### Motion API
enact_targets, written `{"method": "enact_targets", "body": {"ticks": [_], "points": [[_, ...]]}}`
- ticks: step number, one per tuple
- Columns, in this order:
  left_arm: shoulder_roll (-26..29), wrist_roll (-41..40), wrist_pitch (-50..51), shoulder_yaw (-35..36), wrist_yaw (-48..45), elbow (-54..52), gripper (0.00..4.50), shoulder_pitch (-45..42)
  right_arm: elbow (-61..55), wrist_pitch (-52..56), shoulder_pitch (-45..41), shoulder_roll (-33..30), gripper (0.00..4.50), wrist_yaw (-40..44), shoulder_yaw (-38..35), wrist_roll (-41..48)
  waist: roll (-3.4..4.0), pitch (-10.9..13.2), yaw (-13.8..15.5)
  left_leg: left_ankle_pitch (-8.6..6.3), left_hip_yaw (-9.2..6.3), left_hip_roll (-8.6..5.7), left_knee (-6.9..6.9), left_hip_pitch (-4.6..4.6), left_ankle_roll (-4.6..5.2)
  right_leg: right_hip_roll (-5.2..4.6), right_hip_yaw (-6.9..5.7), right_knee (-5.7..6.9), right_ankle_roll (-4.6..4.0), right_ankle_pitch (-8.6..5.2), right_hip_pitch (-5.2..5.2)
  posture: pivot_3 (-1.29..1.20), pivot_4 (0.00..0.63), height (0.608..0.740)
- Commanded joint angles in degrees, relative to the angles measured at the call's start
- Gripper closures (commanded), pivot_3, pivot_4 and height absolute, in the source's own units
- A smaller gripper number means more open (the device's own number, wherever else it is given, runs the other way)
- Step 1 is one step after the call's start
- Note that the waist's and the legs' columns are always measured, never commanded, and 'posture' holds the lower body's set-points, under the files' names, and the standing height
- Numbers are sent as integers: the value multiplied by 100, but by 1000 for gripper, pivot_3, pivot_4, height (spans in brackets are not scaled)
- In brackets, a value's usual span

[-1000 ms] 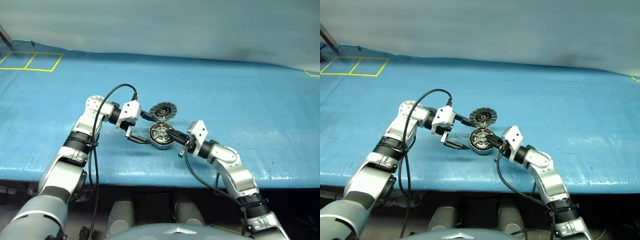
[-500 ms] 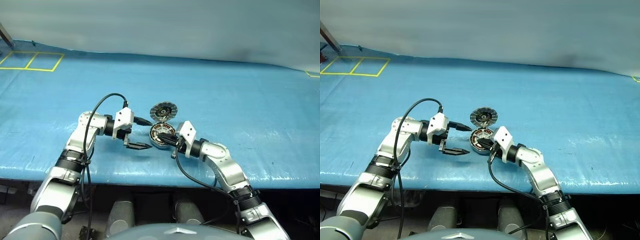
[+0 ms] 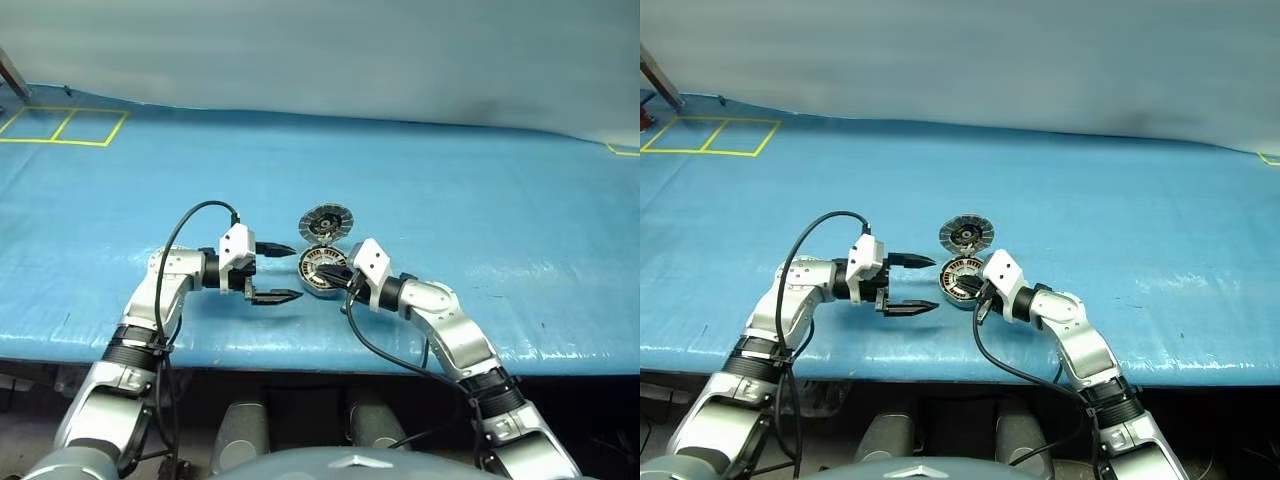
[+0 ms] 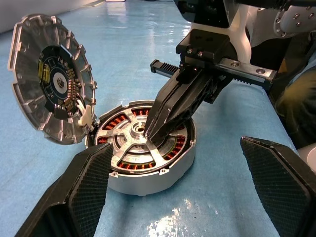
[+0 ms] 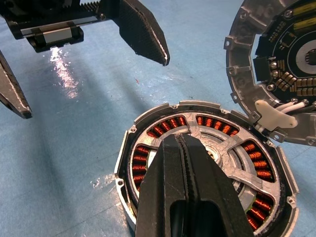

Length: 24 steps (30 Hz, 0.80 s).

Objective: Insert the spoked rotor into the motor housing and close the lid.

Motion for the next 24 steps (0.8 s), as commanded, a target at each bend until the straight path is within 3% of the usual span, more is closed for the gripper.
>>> {"method": "enact_targets", "body": {"ticks": [1,15,24], "points": [[-46,-183,-4,192,167,-286,0,78,-412,-28,-151,-86,4470,21,-170,87,0,0,0,0,0,0,-4,0,0,0,0,0,-3,-2,-2,0,150,740],[-368,-332,-313,369,708,-248,0,361,-319,552,-328,-352,4470,-887,-613,-431,0,0,6,0,2,0,-9,0,-1,0,-1,-5,-4,-6,-2,0,150,740],[-447,-523,-237,476,806,-221,0,404,406,623,-1074,-385,4470,-1529,-887,-795,1,1,-22,0,5,0,-13,1,-1,0,0,-7,-4,-6,-5,0,150,740]]}}
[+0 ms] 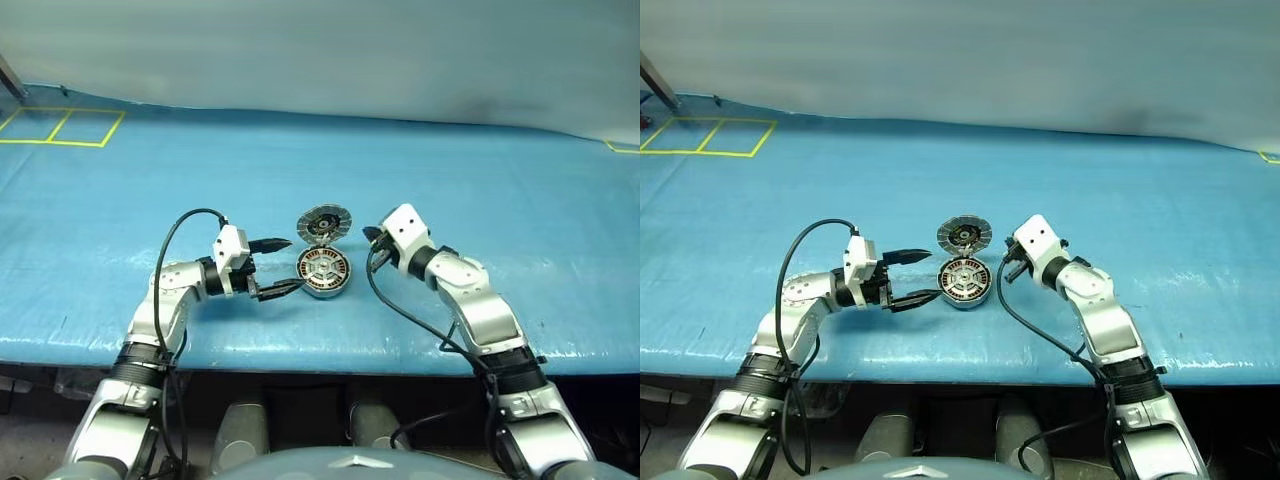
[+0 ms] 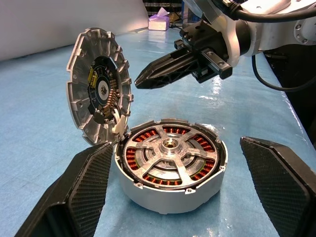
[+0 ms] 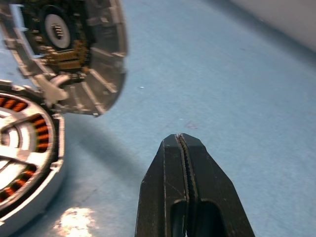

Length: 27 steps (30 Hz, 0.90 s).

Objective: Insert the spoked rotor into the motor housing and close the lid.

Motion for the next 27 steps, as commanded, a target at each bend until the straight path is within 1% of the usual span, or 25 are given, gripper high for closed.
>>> {"method": "enact_targets", "body": {"ticks": [1,6,10,14,17,19,27], "points": [[-42,-166,10,119,6,-122,0,-22,275,-162,-443,43,4470,-71,-201,31,0,0,-6,0,0,0,-1,-1,0,0,0,0,0,0,-1,0,150,740],[-65,-200,7,158,-41,12,0,-34,1209,-546,-1164,251,4470,285,-309,347,1,1,-45,0,0,-1,-12,0,0,1,0,-5,-3,1,-1,0,150,740],[-48,-428,229,202,-204,29,0,5,1872,-830,-1729,447,4470,921,-472,841,2,2,-51,0,-1,-1,-21,0,1,3,0,-5,-6,0,-2,0,150,740],[81,-506,481,195,-379,36,0,53,2030,-717,-2136,562,4470,1805,-565,1423,3,3,-52,0,-3,-1,-28,0,1,3,0,-6,-13,3,-3,0,150,740],[104,-500,513,235,-366,61,0,65,2085,-486,-2280,519,4470,2325,-476,1644,4,3,-44,0,-4,-2,-33,0,1,4,-1,-7,-16,1,-4,0,150,740],[104,-488,512,258,-347,61,0,73,2107,-360,-2311,452,4470,2593,-346,1639,4,3,-40,0,-6,-2,-34,0,1,3,-2,-7,-17,1,-4,0,150,740],[112,-403,475,285,-289,8,0,91,2173,-316,-2223,336,4470,2724,-132,1378,4,3,-46,0,-5,-2,-35,1,0,3,-2,-6,-29,4,-7,0,150,740]]}}
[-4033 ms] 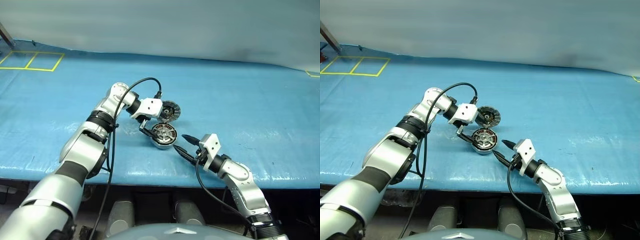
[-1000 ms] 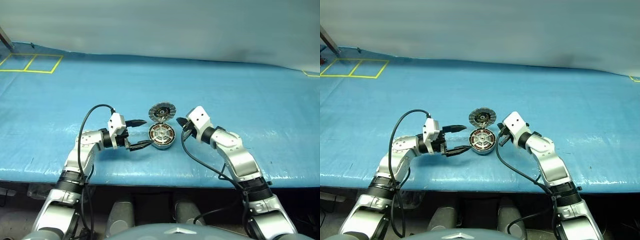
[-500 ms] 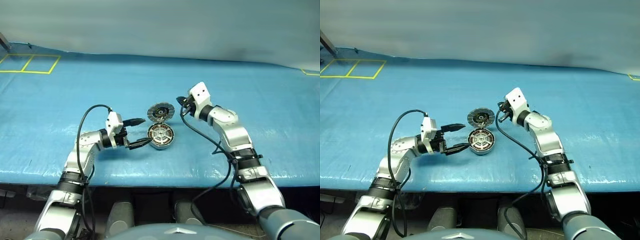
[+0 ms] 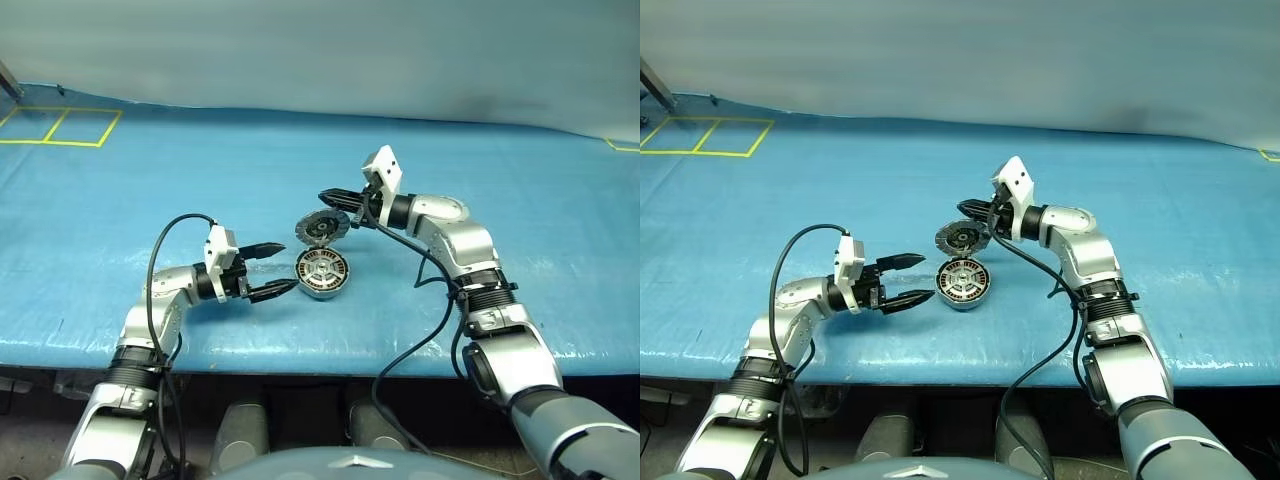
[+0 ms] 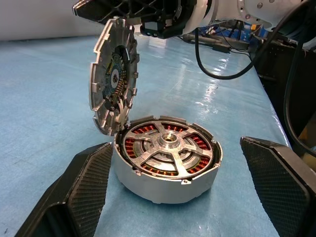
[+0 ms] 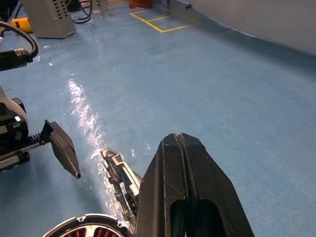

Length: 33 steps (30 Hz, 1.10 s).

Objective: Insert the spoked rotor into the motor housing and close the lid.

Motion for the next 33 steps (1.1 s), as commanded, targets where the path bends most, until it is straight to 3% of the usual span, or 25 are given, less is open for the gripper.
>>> {"method": "enact_targets", "body": {"ticks": [1,16,26,33], "points": [[45,-12,-38,88,41,-116,0,-10,-139,-19,10,-128,4470,34,98,-173,0,0,0,0,0,0,-1,0,0,0,0,0,-1,0,-1,0,150,740],[122,-26,-8,165,161,-158,0,-58,-2317,523,1480,-591,4470,14,780,-401,-1,0,9,0,4,0,-23,-8,-1,1,0,3,0,-17,-23,0,150,740],[208,-27,136,138,138,-240,0,-156,-2296,421,2141,-319,4470,-547,1239,-791,-8,-5,7,0,7,2,-21,-2,-2,0,1,3,9,-23,-22,0,150,740],[214,69,153,-20,24,-261,0,-224,-2157,328,2420,10,4470,-1158,1123,-887,-13,-10,4,0,6,4,-18,12,-3,0,0,3,13,-25,-9,0,150,740]]}}
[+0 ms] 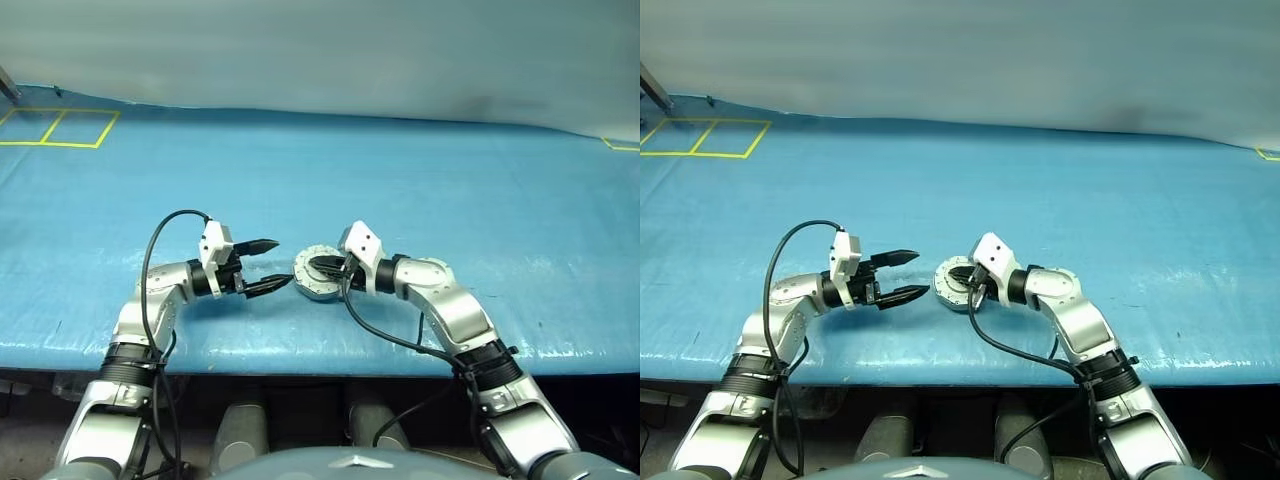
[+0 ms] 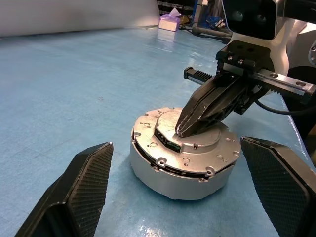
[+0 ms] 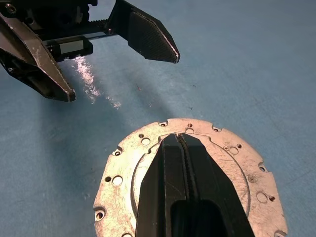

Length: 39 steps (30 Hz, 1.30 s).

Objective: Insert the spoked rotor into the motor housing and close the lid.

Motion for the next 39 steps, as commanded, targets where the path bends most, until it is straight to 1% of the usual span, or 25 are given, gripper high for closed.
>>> {"method": "enact_targets", "body": {"ticks": [1,5,7,10,11,12,13,22,29,38,39], "points": [[55,47,-30,-69,-84,-231,0,-150,171,74,254,101,4470,-335,-44,-108,-3,-2,3,0,0,0,1,2,0,0,-1,0,0,0,2,0,150,740],[33,96,-40,-177,-150,-221,0,-228,25,70,355,241,4470,-693,-340,-32,-3,-3,4,-1,-1,1,2,6,-2,-2,-1,-2,0,-1,8,0,150,740],[31,147,-82,-235,-173,-255,0,-240,-98,-98,387,330,4470,-827,-544,77,-3,-3,6,-1,-1,1,2,5,-3,-2,-1,-3,0,-1,8,0,150,740],[63,283,-152,-306,-161,-275,0,-245,-323,-135,445,369,4470,-886,-719,233,-3,-3,11,-1,-1,0,2,-6,-3,-3,-1,-4,-2,1,0,0,150,740],[73,319,-179,-321,-165,-276,0,-240,-379,-127,464,365,4092,-906,-734,248,-3,-2,10,-1,-1,0,1,-11,-3,-3,-1,-4,-5,2,-5,0,150,740],[74,326,-191,-322,-166,-276,0,-237,-432,-119,484,359,3879,-906,-737,262,-3,-2,11,-1,0,0,0,-17,-3,-3,-1,-4,-10,5,-10,0,150,740],[69,319,-194,-318,-166,-275,0,-235,-470,-108,499,354,3570,-907,-741,275,-3,-2,8,-1,1,-1,-3,-21,-2,-2,0,-3,-13,7,-15,0,150,740],[61,333,-252,-283,-178,-244,0,-184,-1004,237,796,345,590,-906,-635,461,-2,-1,10,-1,1,0,-11,-38,-2,0,0,-1,-10,-2,-37,0,150,740],[37,378,-295,-295,-176,-88,0,-220,-1086,356,957,393,590,-905,-500,550,-2,-1,8,-1,1,0,-9,-37,-2,1,0,0,-7,-4,-37,0,150,740],[60,410,-371,-287,-206,3,0,-231,-695,287,885,385,590,-1008,-384,320,-3,-2,7,-1,2,0,-7,-34,-2,1,0,0,-6,-4,-35,0,150,740],[79,428,-395,-286,-213,15,0,-226,-710,286,874,395,764,-1024,-388,327,-3,-2,8,-1,1,0,-7,-34,-2,1,0,1,-6,-4,-35,0,150,740]]}}
